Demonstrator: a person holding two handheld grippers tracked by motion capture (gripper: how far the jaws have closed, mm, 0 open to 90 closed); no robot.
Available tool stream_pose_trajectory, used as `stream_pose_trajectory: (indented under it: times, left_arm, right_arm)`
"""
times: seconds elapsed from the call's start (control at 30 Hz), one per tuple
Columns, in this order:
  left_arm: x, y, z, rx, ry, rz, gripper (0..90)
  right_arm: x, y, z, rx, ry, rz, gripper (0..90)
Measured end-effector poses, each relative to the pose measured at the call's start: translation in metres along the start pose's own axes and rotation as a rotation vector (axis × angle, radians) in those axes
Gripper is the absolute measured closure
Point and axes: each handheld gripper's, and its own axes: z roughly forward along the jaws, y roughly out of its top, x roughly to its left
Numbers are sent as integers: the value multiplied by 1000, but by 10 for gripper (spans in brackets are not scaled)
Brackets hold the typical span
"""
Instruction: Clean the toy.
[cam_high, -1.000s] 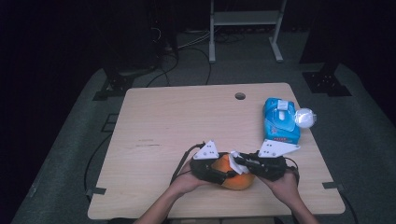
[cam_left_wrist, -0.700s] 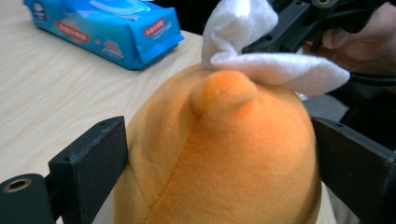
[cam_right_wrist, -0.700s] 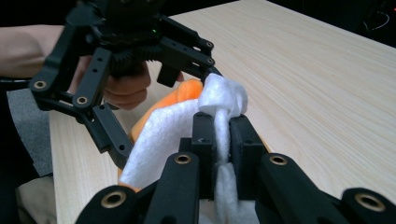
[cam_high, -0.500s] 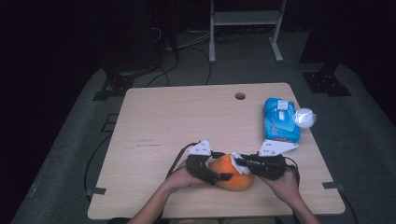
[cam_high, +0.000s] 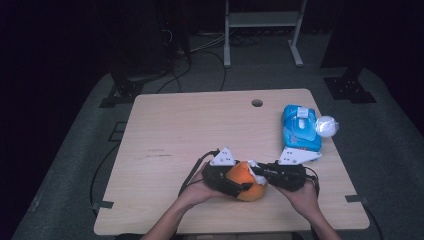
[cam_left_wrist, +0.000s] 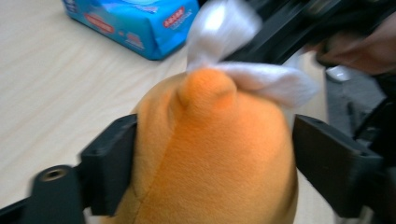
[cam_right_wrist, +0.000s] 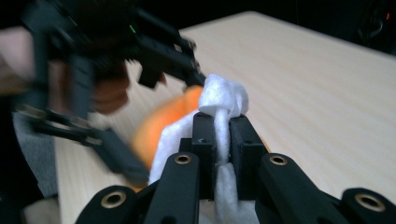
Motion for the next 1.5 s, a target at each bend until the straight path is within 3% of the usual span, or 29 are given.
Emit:
stream_pose_trajectory:
  times: [0.1,0.17,0.23,0.3,0.47,0.6,0.77,0.9,1.0,1.1,1.17,1.23,1.3,1.4,1.5]
  left_arm:
    - [5,-1,-5,-31,-49,-11,119]
    - [10,-3,-8,-44,-69,5,112]
    - [15,-6,-11,-53,-62,48,108]
    - [22,-11,-14,-47,-52,66,100]
    - [36,-27,-7,-54,-118,42,70]
    - [40,-34,-1,-61,-157,-2,72]
    - [27,-21,-9,-42,-80,41,305]
    - [12,-8,-9,5,2,104,338]
    - [8,-6,-8,23,17,94,338]
    - [10,-5,-9,16,29,47,338]
    - [8,-3,-8,19,32,42,340]
    - [0,2,-8,34,40,61,343]
    - [-4,6,-10,39,52,72,346]
    - [-6,9,-12,22,52,54,350]
    - [-8,9,-8,23,64,30,316]
  right_arm:
    - [-5,-4,1,-3,14,24,814]
    - [-5,-4,1,-4,11,28,814]
    - [-5,-6,2,2,7,24,815]
    - [-5,-7,3,4,3,24,815]
    - [-8,-7,2,7,-5,25,815]
    - [-9,-8,1,9,-8,30,814]
    - [-8,-4,-2,-1,-23,25,814]
    - [-8,3,-14,-61,-13,36,815]
    - [0,8,-15,-71,-9,9,814]
    - [9,14,-17,-92,-3,-30,815]
    - [14,18,-16,-87,4,-55,814]
    - [19,18,-10,-52,-24,-98,814]
    - [17,15,-8,-47,-29,-89,815]
    - [8,14,-13,-58,-42,-56,815]
    - [8,13,-14,-51,-73,-60,815]
